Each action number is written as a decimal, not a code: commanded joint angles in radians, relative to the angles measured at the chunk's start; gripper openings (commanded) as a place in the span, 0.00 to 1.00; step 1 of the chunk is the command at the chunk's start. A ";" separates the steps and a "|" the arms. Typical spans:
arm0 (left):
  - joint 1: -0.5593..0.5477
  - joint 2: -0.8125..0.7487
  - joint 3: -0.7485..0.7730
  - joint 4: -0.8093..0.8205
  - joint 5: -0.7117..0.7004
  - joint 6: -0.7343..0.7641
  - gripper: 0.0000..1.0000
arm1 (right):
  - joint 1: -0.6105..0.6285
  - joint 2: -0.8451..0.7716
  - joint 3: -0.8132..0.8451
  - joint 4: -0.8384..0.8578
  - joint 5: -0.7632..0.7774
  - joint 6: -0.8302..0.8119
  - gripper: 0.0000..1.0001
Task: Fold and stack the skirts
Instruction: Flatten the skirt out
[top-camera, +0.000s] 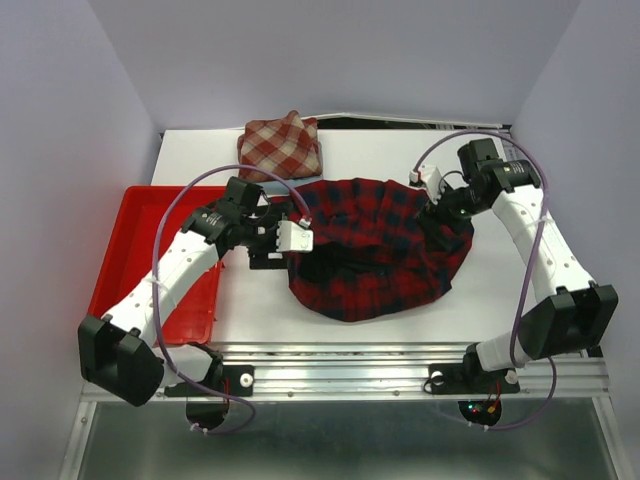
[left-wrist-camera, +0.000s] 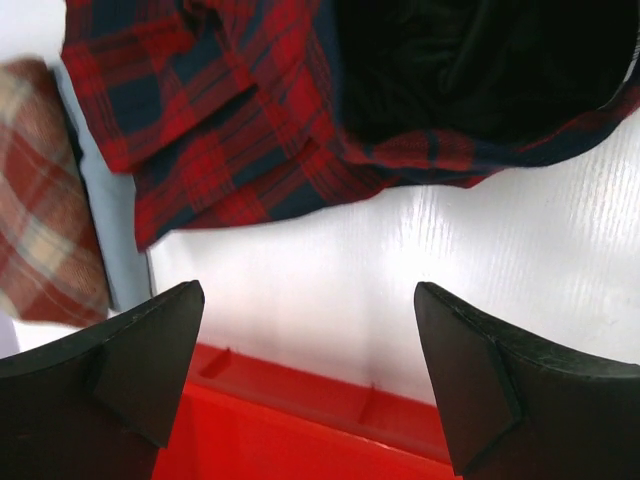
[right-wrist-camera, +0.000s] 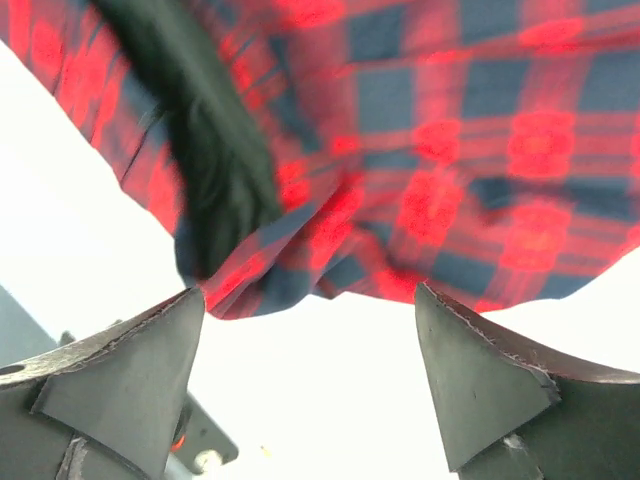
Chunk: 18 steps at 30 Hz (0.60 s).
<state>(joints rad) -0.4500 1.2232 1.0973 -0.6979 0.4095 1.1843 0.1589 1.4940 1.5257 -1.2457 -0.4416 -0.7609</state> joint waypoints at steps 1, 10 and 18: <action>-0.003 0.065 0.058 -0.034 0.155 0.211 0.98 | 0.008 -0.081 -0.088 -0.143 0.043 -0.046 0.91; -0.053 0.231 0.191 -0.054 0.209 0.233 0.96 | 0.008 -0.129 -0.225 -0.143 0.023 -0.025 0.96; -0.141 0.285 0.217 -0.190 0.250 0.299 0.80 | 0.008 -0.120 -0.288 -0.143 -0.022 -0.038 1.00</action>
<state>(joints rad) -0.5503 1.5139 1.2984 -0.7887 0.6044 1.4322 0.1646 1.3861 1.2488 -1.3357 -0.4274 -0.7830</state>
